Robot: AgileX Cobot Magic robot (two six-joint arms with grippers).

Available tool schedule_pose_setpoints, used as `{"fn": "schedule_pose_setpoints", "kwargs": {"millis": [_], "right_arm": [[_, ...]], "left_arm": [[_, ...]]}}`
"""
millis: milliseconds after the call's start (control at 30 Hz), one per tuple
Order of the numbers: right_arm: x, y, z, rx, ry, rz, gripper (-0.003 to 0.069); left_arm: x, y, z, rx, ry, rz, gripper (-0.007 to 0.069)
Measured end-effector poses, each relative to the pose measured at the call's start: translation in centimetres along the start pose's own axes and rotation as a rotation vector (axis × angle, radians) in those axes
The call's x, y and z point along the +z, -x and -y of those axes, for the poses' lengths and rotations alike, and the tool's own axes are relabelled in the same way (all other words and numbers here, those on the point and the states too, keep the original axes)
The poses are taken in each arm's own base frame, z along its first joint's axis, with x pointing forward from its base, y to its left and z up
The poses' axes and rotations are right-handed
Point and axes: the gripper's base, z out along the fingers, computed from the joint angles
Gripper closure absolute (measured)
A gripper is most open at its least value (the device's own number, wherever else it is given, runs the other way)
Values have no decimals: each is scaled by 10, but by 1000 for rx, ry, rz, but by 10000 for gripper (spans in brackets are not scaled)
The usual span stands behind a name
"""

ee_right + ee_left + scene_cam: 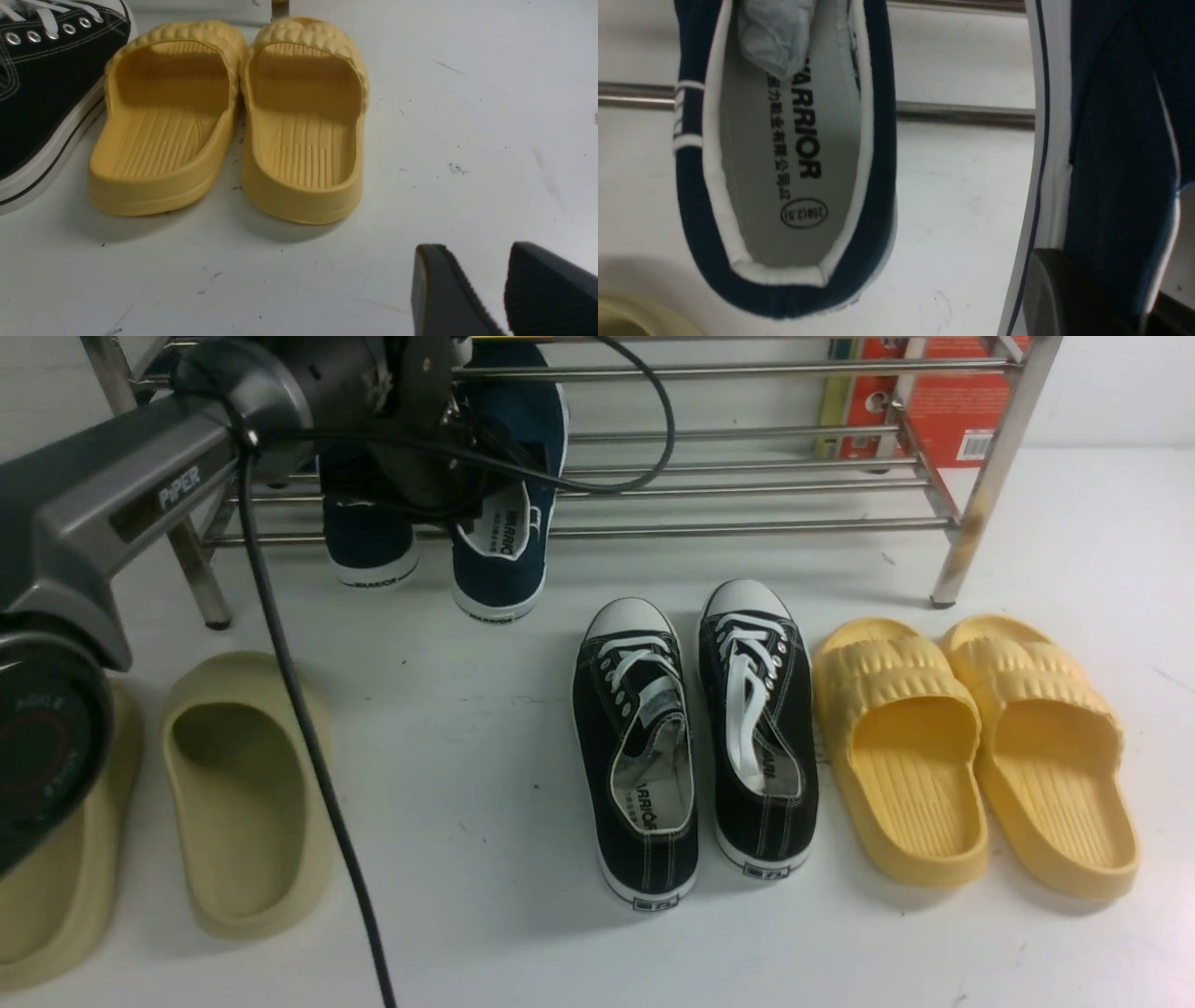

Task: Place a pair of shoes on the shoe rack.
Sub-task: Use the left arm to put a shoe into the shoe rack

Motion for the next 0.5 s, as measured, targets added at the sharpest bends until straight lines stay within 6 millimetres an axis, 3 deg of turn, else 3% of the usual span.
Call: {"fn": "schedule_pose_setpoints", "kwargs": {"millis": [267,500], "right_arm": [[0,0,0,0,0,0,413],[0,0,0,0,0,0,413]], "left_arm": [[18,3,-2,-11,50,32,628],[21,10,-10,-60,53,83,628]]}}
